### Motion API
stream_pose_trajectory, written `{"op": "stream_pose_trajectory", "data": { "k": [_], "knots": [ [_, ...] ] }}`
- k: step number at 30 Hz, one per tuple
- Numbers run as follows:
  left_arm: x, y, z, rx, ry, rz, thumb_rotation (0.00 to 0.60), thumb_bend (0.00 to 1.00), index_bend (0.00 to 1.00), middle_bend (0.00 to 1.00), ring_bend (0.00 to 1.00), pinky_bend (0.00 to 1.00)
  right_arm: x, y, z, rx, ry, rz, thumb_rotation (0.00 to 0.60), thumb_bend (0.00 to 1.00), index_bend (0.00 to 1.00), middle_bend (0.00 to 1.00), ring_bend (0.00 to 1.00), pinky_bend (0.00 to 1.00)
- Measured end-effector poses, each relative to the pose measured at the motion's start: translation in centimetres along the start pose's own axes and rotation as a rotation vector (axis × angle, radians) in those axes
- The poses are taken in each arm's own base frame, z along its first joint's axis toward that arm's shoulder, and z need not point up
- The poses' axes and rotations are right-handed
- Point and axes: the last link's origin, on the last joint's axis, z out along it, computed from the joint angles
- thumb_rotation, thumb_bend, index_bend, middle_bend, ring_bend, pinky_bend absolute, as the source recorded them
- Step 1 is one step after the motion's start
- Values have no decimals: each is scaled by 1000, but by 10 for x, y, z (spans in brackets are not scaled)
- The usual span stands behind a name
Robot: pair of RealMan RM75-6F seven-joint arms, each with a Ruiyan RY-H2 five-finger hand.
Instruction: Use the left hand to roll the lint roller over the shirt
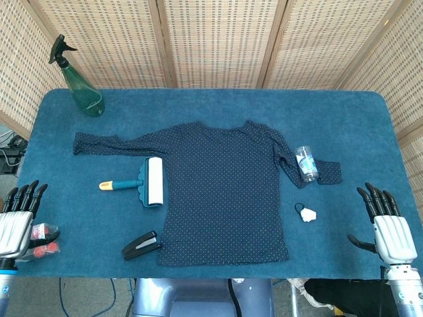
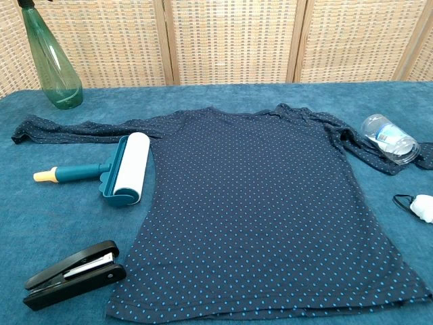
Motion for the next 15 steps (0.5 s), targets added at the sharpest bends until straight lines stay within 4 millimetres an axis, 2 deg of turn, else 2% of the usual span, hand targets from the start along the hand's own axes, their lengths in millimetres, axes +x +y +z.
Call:
{"op": "stream_pose_trajectory", "data": {
  "k": [15],
  "knots": [
    [1,-2,1,4,4,-4,600,116,0,0,0,0,-4,-4,0,15,-9,4,600,113,0,0,0,0]
  ]
}}
